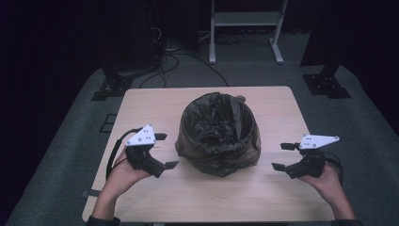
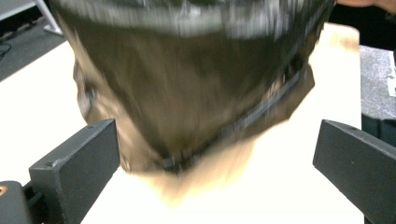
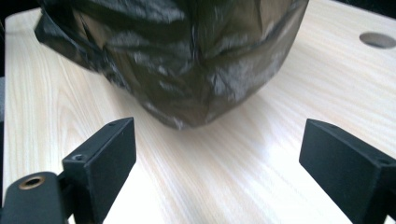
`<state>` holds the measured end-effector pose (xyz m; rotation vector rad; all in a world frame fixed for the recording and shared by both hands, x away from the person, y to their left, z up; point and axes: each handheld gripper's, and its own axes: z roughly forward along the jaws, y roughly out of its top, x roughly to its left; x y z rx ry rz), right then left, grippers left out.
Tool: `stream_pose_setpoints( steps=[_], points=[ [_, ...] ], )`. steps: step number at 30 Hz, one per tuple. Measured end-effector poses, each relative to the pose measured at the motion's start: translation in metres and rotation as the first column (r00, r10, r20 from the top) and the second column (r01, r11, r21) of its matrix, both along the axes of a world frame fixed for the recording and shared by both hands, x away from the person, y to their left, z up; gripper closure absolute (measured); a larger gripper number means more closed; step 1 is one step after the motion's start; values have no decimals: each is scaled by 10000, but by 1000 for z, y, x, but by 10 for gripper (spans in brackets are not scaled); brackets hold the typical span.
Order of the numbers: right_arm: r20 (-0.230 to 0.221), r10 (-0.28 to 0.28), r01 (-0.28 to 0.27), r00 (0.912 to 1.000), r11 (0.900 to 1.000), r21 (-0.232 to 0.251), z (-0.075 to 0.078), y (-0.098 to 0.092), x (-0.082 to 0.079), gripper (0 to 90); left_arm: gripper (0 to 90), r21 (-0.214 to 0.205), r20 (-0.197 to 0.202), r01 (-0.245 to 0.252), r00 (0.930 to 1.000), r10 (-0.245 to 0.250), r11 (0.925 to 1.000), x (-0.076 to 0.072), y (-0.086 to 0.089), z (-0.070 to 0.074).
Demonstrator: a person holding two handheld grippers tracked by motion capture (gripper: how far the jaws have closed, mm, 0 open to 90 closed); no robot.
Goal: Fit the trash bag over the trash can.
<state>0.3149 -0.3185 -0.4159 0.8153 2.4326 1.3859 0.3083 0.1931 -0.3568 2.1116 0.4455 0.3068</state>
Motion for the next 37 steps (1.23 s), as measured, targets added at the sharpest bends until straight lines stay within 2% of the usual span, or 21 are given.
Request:
stream_pose_setpoints(
  steps=[6, 10, 12, 16, 21, 23, 24, 26, 29, 37],
  points=[
    [-217, -205, 199, 9996, 9995, -249, -16, -5, -4, 97, 0, 183, -360, -474, 9982, 480, 9987, -12, 12, -41],
    [-308, -306, 289, 9991, 9982, -532, -27, -7, -7, 97, 0, 463, -600, -762, 9951, 789, 9960, -17, 18, -64],
    [-441, -365, 334, 9984, 9971, -678, -33, -7, -9, 96, 0, 685, -552, -948, 9936, 986, 9931, -19, 20, -75],
    [-648, -363, 304, 9972, 9955, -899, -46, -5, -11, 97, 0, 1020, -839, -1051, 9900, 1138, 9892, -19, 22, -92],
    [-790, -459, 329, 9958, 9869, -1580, -63, -2, -13, 96, 0, 1358, -1068, -1138, 9859, 1287, 9842, -20, 21, -111],
    [-913, -508, 332, 9945, 9822, -1848, -69, -2, -12, 95, 0, 1605, -1101, -1200, 9842, 1386, 9797, -20, 21, -117],
    [-722, -520, 381, 9960, 9826, -1815, -70, -2, -13, 95, 0, 1705, -1140, -1209, 9834, 1415, 9779, -20, 21, -119],
    [-716, -576, 436, 9958, 9820, -1837, -70, -3, -14, 96, 0, 1978, -1142, -1279, 9817, 1524, 9719, -20, 21, -123],
    [-531, -557, 443, 9970, 9799, -1945, -71, -2, -15, 96, 0, 1720, -1178, -1386, 9801, 1600, 9753, -21, 25, -127],
    [-536, -619, 503, 9966, 9795, -1948, -71, -2, -15, 97, 0, 1708, -1171, -1531, 9777, 1744, 9733, -21, 27, -127]
  ],
)
